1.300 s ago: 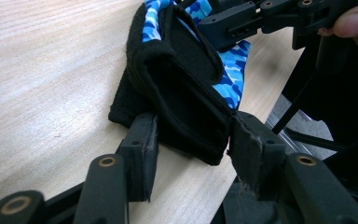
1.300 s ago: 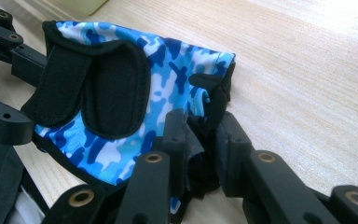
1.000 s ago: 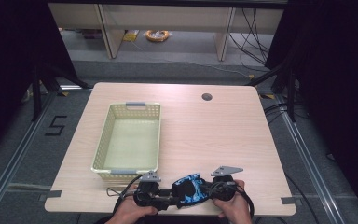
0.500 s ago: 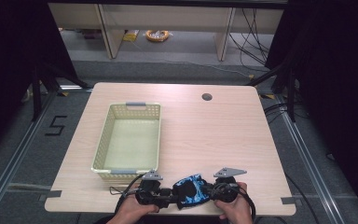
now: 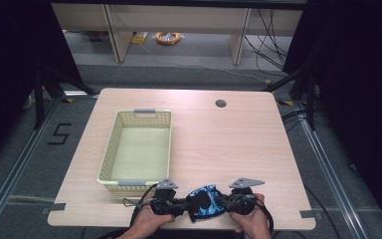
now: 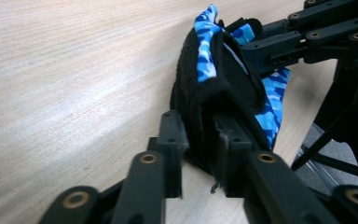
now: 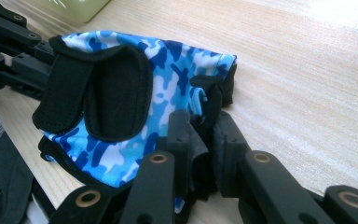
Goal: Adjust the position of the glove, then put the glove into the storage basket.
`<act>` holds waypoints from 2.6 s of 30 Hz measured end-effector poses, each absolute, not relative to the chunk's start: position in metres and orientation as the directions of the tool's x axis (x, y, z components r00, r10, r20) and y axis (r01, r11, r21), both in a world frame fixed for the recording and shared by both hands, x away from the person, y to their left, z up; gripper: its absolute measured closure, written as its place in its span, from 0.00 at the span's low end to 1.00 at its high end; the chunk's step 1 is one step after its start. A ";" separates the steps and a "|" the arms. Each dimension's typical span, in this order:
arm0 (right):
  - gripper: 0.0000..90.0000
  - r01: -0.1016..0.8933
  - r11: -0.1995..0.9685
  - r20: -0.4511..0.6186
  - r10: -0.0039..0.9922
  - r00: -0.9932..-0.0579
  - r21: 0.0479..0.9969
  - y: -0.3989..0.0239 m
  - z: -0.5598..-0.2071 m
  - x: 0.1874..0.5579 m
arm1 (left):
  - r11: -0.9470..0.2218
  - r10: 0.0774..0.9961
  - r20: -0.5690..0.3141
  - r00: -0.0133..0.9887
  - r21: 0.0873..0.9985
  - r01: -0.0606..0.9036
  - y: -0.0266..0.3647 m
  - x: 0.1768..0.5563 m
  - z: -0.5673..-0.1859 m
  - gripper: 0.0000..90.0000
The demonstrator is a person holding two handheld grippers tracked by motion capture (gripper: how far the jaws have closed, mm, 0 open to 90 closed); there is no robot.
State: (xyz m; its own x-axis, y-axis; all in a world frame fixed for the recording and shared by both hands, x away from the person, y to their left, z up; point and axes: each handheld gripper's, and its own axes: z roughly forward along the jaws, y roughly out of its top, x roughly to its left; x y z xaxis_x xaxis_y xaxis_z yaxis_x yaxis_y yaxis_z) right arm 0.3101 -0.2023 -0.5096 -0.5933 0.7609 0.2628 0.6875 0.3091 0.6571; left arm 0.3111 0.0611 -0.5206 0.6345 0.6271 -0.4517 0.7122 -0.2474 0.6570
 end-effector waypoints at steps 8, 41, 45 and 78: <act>0.89 0.691 0.301 0.277 0.756 -0.593 0.657 -0.205 -0.510 0.311 | -0.253 0.621 -0.431 0.655 0.681 0.687 0.062 0.312 -0.518 0.90; 0.90 0.620 0.233 0.314 0.699 -0.642 0.749 -0.194 -0.470 0.297 | -0.207 0.597 -0.399 0.697 0.762 0.613 0.089 0.306 -0.481 0.90; 0.90 0.600 0.238 0.301 0.690 -0.658 0.764 -0.190 -0.464 0.296 | -0.197 0.593 -0.401 0.698 0.768 0.609 0.095 0.305 -0.474 0.90; 0.90 0.506 0.321 0.221 0.626 -0.747 0.801 -0.138 -0.401 0.324 | -0.171 0.646 -0.374 0.665 0.778 0.604 0.147 0.329 -0.424 0.90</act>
State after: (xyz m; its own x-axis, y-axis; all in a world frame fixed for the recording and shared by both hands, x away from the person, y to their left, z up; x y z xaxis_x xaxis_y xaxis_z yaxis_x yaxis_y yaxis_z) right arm 0.3245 -0.1384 -0.4012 -0.7475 0.6263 0.2214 0.5059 0.3206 0.8008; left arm 0.3286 0.1473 -0.4241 0.6648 0.6465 -0.3743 0.6043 -0.1708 0.7782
